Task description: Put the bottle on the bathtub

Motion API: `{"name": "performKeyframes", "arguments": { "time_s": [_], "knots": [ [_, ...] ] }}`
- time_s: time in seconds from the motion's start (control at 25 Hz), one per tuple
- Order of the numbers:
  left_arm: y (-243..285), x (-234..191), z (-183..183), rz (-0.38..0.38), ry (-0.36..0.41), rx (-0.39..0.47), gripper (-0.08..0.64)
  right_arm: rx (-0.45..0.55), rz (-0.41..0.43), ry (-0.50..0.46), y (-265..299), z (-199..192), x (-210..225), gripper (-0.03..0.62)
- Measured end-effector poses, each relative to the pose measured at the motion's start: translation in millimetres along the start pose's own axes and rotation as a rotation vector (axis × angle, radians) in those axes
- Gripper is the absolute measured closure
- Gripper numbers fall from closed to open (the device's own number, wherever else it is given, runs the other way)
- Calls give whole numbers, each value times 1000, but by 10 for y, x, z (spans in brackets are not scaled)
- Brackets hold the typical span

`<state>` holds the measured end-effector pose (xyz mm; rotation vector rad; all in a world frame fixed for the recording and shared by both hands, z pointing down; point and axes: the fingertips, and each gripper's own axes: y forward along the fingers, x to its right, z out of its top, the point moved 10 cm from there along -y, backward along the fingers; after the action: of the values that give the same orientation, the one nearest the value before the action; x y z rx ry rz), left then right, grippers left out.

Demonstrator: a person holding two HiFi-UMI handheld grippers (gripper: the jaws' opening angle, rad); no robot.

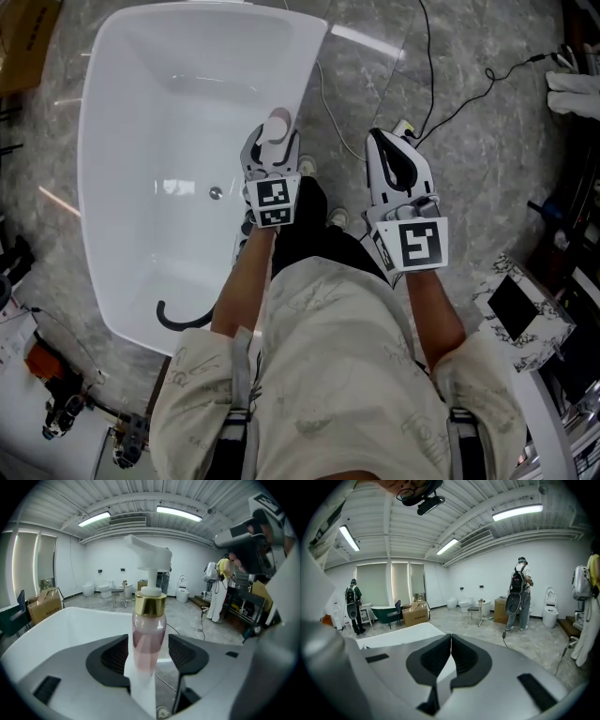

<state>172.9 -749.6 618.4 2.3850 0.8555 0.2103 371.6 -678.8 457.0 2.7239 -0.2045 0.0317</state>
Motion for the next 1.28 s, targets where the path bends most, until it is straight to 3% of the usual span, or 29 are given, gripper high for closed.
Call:
{"name": "performKeyframes", "arguments": {
  "time_s": [0.44,0.96,1.28],
  "knots": [
    [-513,173,51,48,-21,32,304,44,-1,-6,-447,-37,-102,603],
    [-1465,806,286,53,34,184,304,127,-41,5,-1326,-194,-125,603],
    [-2284,1316,389,24,19,315,304,194,-68,5,-1971,-311,-180,603]
  ]
}}
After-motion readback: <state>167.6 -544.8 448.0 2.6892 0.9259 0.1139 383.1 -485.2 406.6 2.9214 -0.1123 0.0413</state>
